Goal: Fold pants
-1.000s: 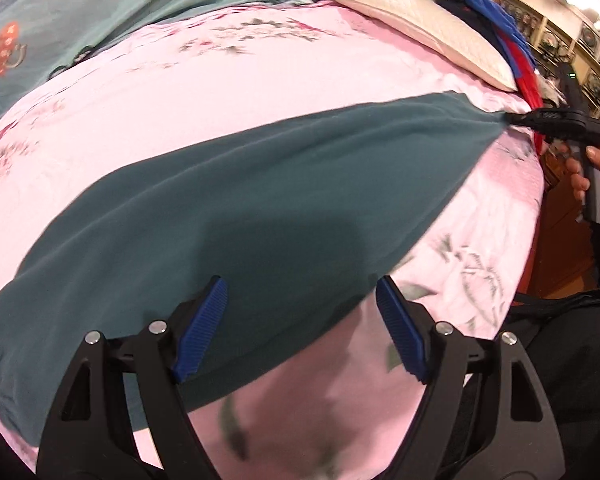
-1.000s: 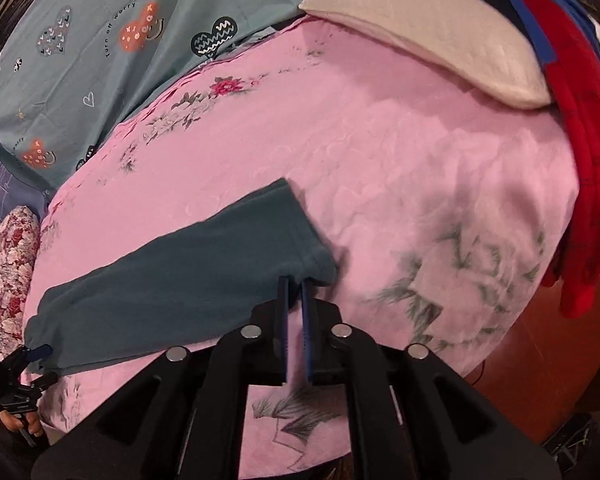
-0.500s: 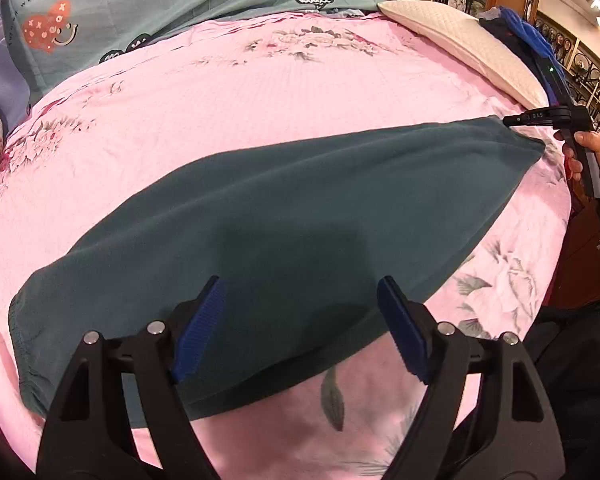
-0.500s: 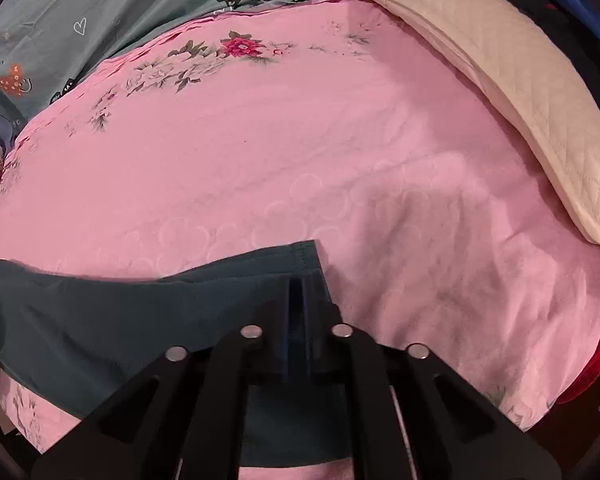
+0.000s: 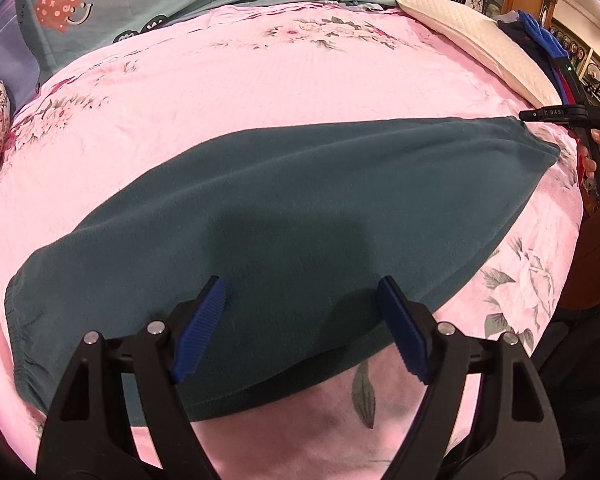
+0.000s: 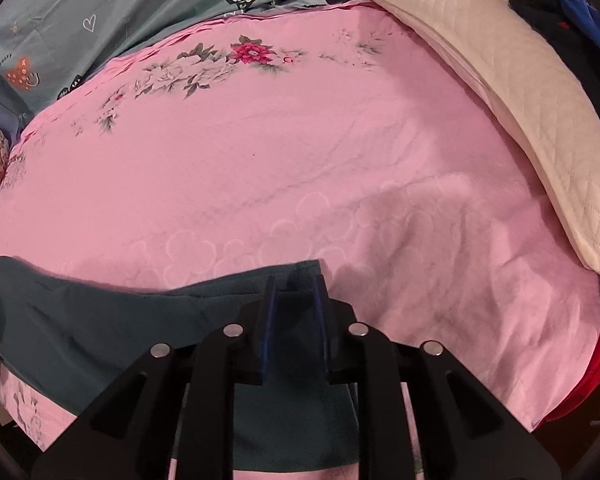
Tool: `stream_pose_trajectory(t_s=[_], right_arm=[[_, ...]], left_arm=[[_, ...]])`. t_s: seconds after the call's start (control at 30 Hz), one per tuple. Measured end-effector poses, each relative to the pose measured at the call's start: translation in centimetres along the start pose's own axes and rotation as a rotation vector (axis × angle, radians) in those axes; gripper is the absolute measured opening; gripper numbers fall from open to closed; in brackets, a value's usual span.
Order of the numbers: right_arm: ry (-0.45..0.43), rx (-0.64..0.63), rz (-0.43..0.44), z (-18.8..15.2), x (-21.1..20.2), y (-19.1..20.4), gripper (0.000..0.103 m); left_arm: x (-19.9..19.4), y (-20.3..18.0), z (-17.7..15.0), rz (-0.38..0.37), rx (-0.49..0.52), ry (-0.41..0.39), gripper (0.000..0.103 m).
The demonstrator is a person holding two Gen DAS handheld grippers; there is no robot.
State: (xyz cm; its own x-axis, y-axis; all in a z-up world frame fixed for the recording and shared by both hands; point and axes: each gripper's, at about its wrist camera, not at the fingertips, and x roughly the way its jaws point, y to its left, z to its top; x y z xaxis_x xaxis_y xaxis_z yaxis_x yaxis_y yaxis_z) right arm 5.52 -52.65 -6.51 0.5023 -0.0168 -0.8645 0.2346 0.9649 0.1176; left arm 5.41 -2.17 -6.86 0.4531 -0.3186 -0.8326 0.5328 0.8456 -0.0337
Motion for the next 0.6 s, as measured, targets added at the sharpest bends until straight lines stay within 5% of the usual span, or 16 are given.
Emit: stream_pose_trajectory(t_s=[0.2, 0.27, 0.37, 0.4, 0.43, 0.47, 0.6], right_arm=[[0.028, 0.029, -0.004, -0.1, 0.5, -0.9, 0.019], [-0.005, 0.049, 0.003, 0.1, -0.1, -1.4, 0.042], [0.018, 0.068, 0.029, 0.2, 0.4, -1.8, 0.045], [0.046, 0.067, 0.031, 0.1, 0.9, -1.8, 0.042], [0.067, 0.063, 0.032, 0.0, 1.3, -1.7, 0.017], [0.073, 0.061, 0.026, -0.1, 1.5, -1.5, 0.006], [0.001, 0.079, 0.024, 0.4, 0.0, -1.3, 0.004]], left_arm=[[0.1, -0.5, 0.1, -0.016, 0.012, -0.007, 0.08], [0.1, -0.7, 0.1, -0.021, 0.014, -0.005, 0.08], [0.3, -0.9, 0.1, -0.025, 0.015, -0.002, 0.08], [0.3, -0.9, 0.1, -0.027, 0.013, -0.002, 0.08], [0.4, -0.9, 0.1, -0.03, 0.012, -0.003, 0.08], [0.4, -1.0, 0.1, -0.031, 0.011, -0.003, 0.08], [0.5, -1.2, 0.3, -0.038, 0.016, -0.001, 0.08]])
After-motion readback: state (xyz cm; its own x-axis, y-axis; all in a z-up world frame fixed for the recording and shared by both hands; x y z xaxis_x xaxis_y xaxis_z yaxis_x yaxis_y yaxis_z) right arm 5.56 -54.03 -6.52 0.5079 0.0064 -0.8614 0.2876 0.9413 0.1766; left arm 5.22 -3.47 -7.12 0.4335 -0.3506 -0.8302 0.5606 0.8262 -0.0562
